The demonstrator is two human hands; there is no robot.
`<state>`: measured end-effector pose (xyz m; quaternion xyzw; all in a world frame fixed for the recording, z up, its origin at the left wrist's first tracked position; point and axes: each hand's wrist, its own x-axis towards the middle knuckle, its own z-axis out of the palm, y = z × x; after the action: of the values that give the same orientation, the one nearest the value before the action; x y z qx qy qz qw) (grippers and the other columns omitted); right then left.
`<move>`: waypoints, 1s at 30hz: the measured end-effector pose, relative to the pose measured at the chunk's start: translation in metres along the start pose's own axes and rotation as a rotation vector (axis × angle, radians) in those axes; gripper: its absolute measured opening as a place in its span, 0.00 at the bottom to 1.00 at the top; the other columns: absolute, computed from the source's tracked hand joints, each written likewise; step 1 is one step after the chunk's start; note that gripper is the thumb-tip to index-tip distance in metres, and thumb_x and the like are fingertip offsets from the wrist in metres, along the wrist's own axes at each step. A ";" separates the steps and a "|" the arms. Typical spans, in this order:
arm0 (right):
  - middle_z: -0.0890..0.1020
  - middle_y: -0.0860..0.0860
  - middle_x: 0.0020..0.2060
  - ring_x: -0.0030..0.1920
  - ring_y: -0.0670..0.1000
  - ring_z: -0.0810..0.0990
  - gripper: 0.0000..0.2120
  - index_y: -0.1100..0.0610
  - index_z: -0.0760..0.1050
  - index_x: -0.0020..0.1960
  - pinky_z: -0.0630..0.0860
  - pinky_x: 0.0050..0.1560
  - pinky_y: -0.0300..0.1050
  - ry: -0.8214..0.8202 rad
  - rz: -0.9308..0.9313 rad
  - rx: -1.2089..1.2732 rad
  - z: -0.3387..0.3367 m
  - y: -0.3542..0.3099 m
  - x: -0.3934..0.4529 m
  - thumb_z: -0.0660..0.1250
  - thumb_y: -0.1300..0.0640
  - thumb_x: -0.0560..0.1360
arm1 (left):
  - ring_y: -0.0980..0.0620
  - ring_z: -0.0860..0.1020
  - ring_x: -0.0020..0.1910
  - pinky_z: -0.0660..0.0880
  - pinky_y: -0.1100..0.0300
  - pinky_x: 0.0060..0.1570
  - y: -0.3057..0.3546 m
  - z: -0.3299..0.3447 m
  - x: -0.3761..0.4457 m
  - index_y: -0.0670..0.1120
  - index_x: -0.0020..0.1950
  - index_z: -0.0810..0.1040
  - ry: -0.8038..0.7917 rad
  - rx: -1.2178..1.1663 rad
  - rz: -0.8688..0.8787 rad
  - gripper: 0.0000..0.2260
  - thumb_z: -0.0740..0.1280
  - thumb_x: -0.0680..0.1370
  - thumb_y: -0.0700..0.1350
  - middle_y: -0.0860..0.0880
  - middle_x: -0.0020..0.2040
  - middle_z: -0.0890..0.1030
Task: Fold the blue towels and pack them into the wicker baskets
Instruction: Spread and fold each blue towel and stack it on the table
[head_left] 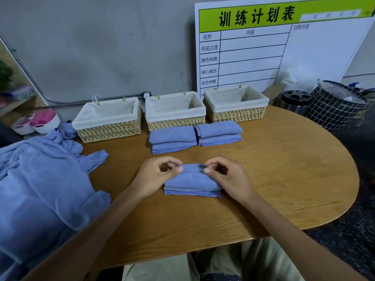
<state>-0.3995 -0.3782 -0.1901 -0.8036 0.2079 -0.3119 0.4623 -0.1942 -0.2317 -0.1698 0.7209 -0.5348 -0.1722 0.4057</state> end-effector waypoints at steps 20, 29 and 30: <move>0.78 0.44 0.53 0.57 0.46 0.76 0.17 0.53 0.75 0.60 0.67 0.49 0.24 -0.044 0.152 -0.218 -0.084 0.052 0.036 0.75 0.58 0.74 | 0.59 0.78 0.56 0.76 0.55 0.57 0.019 0.085 0.067 0.58 0.54 0.79 0.018 0.111 -0.112 0.15 0.75 0.71 0.60 0.60 0.54 0.80; 0.76 0.52 0.46 0.48 0.53 0.77 0.23 0.54 0.74 0.66 0.70 0.41 0.37 0.304 0.335 -0.287 -0.201 0.109 0.044 0.76 0.55 0.73 | 0.50 0.76 0.55 0.63 0.51 0.48 0.103 0.194 0.152 0.57 0.56 0.72 0.121 0.574 0.131 0.15 0.67 0.76 0.64 0.54 0.51 0.77; 0.76 0.52 0.46 0.47 0.52 0.76 0.23 0.54 0.74 0.66 0.69 0.40 0.36 0.326 0.331 -0.297 -0.209 0.115 0.049 0.75 0.56 0.73 | 0.49 0.75 0.55 0.62 0.51 0.48 0.108 0.201 0.164 0.57 0.56 0.72 0.118 0.619 0.151 0.14 0.67 0.76 0.63 0.54 0.51 0.77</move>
<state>-0.5144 -0.5931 -0.1960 -0.7569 0.4514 -0.3236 0.3444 -0.3394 -0.4724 -0.1789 0.7770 -0.5894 0.0714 0.2092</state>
